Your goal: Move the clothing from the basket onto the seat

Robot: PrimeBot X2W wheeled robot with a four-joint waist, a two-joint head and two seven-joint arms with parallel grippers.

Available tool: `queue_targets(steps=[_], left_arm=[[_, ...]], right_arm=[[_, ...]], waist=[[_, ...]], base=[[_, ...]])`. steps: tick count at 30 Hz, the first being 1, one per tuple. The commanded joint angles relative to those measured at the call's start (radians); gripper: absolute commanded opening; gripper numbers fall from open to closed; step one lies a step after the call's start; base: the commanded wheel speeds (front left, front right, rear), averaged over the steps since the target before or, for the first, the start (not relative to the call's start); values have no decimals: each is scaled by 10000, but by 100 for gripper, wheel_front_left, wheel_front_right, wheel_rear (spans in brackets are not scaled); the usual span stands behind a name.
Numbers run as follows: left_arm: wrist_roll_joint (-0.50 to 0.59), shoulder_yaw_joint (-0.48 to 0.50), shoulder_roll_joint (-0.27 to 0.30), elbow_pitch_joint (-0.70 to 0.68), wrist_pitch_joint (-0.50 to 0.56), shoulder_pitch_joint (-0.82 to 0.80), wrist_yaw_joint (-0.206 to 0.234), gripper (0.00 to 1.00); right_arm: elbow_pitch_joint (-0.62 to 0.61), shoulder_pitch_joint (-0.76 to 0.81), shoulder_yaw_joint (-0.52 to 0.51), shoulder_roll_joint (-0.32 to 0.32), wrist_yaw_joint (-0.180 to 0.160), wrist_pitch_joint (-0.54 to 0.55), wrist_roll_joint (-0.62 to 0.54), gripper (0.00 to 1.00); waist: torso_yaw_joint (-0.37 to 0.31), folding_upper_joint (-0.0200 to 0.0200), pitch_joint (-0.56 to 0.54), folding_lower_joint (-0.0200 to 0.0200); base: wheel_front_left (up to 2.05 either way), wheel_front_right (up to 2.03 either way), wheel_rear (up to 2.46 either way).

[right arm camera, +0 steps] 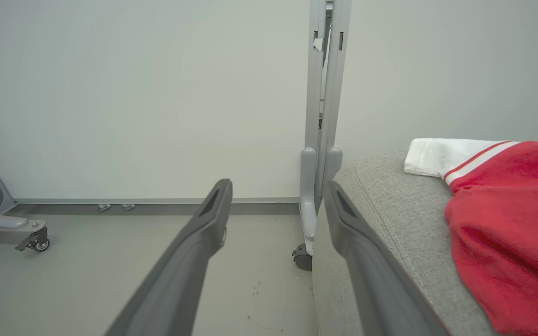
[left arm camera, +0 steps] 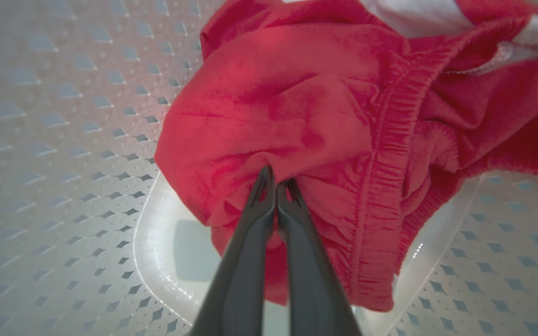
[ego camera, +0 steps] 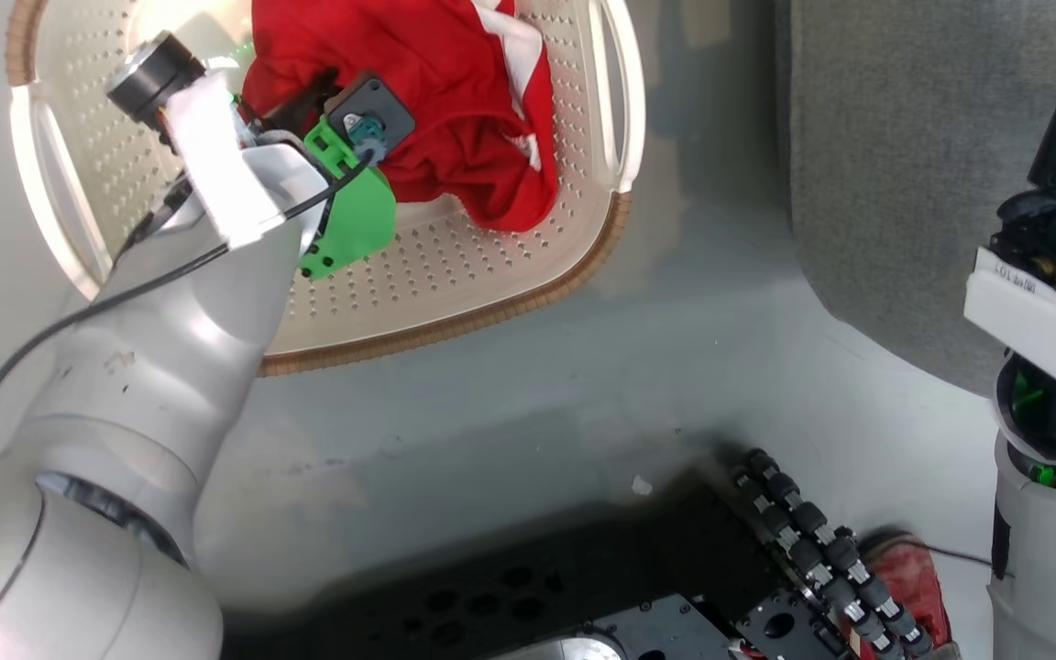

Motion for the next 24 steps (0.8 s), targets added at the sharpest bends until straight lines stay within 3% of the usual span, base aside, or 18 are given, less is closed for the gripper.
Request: queue_targets(steps=[1, 10, 24], left_arm=[[-320, 221, -32, -36, -336, 422, 83, 0], [-1978, 1459, -246, -833, -1524, 2218, 141, 0], [-2311, 3663, -118, -5337, -1531, 6308, 458, 0]], right_arm=[[113, -35, -67, -7, -14, -31, -4, 100], [574, 772, -219, -13, -14, -31, -314, 100], [1727, 2362, 237, -15, -12, -31, -372, 100]], waist=[[62, 0, -486, 0], [485, 0, -2845, 0], [642, 0, -7028, 0]], base=[[0, 0, 0], [0, 0, 0], [0, 0, 0]])
